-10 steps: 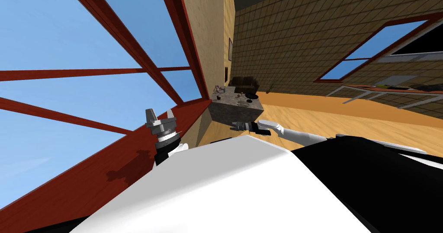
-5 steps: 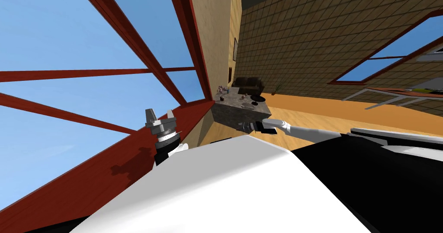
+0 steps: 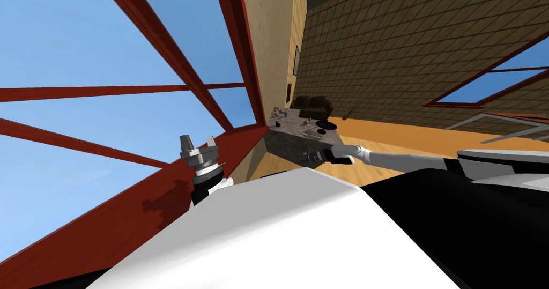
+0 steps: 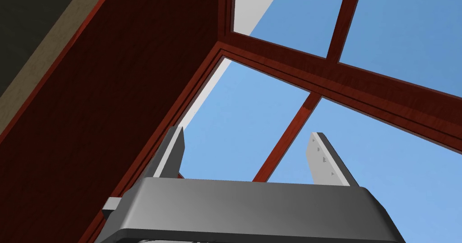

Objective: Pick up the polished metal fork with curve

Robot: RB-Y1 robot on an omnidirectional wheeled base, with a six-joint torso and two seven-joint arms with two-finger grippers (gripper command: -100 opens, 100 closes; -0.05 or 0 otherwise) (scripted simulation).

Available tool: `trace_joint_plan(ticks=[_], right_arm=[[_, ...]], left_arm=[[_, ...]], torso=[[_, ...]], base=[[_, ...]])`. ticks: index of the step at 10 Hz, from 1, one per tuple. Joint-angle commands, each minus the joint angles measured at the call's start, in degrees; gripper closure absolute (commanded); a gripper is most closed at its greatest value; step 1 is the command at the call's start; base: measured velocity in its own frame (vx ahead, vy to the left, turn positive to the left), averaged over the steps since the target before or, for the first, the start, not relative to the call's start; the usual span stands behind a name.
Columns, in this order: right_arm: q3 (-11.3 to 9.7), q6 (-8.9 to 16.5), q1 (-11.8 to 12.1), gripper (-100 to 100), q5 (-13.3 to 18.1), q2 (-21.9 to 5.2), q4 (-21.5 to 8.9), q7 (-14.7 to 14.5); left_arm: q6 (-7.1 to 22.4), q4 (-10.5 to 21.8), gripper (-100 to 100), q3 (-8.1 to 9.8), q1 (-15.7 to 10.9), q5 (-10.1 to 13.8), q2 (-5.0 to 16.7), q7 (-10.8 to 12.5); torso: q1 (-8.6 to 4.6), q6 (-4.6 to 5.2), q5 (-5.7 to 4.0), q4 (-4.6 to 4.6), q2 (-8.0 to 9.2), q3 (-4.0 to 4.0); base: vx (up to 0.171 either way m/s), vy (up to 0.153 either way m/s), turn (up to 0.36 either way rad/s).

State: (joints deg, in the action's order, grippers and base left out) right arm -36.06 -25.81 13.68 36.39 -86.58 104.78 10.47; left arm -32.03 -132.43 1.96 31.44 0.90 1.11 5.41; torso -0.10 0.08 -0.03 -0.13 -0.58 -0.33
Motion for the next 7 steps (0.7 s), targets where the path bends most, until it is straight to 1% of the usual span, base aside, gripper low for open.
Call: trace_joint_plan(ticks=[1, 2, 3, 4, 5, 6, 7], right_arm=[[0.16, -0.82, 0.86, -100, 0.11, -2.86, -2.86, -0.34], [0.16, -0.82, 0.86, -100, 0.11, -4.36, -2.92, -0.34], [-0.18, -0.84, 1.55, -100, 0.54, -6.15, -4.87, -0.28], [-0.18, -0.84, 1.55, -100, 0.54, -7.62, -4.87, -0.28], [-0.52, -0.87, 2.34, -100, 0.91, -9.13, -6.72, -0.23], [-0.52, -0.87, 2.34, -100, 0.91, -10.31, -6.72, -0.23], [-0.89, -0.93, 3.23, -100, 1.23, -12.11, -8.44, -0.19]], left_arm=[[0.00, 0.00, 0, 0.00, 0.00, 0.00, 0.00, 0.00], [0.00, 0.00, 0, 0.00, 0.00, 0.00, 0.00, 0.00], [0.00, 0.00, 0, 0.00, 0.00, 0.00, 0.00, 0.00], [0.00, 0.00, 0, 0.00, 0.00, 0.00, 0.00, 0.00], [0.00, 0.00, 0, 0.00, 0.00, 0.00, 0.00, 0.00], [0.00, 0.00, 0, 0.00, 0.00, 0.00, 0.00, 0.00], [0.00, 0.00, 0, 0.00, 0.00, 0.00, 0.00, 0.00]], torso=[[0.00, 0.00, 0.00, 0.00, 0.00, 0.00], [0.00, -0.03, 0.00, -0.02, -0.15, -0.08], [-0.04, 0.00, 0.00, -0.02, -0.07, -0.05], [-0.01, -0.04, 0.00, -0.03, -0.15, -0.08], [-0.01, 0.00, -0.01, -0.02, -0.05, -0.04], [-0.02, -0.03, -0.01, -0.02, -0.14, -0.07], [-0.01, 0.01, -0.01, -0.02, -0.06, -0.04]], base=[[0.194, -0.003, 0.138], [0.157, -0.019, 0.081], [0.181, -0.011, 0.137], [0.150, -0.016, 0.063], [0.182, -0.017, 0.130], [0.159, -0.023, 0.060], [0.164, -0.052, 0.106]])
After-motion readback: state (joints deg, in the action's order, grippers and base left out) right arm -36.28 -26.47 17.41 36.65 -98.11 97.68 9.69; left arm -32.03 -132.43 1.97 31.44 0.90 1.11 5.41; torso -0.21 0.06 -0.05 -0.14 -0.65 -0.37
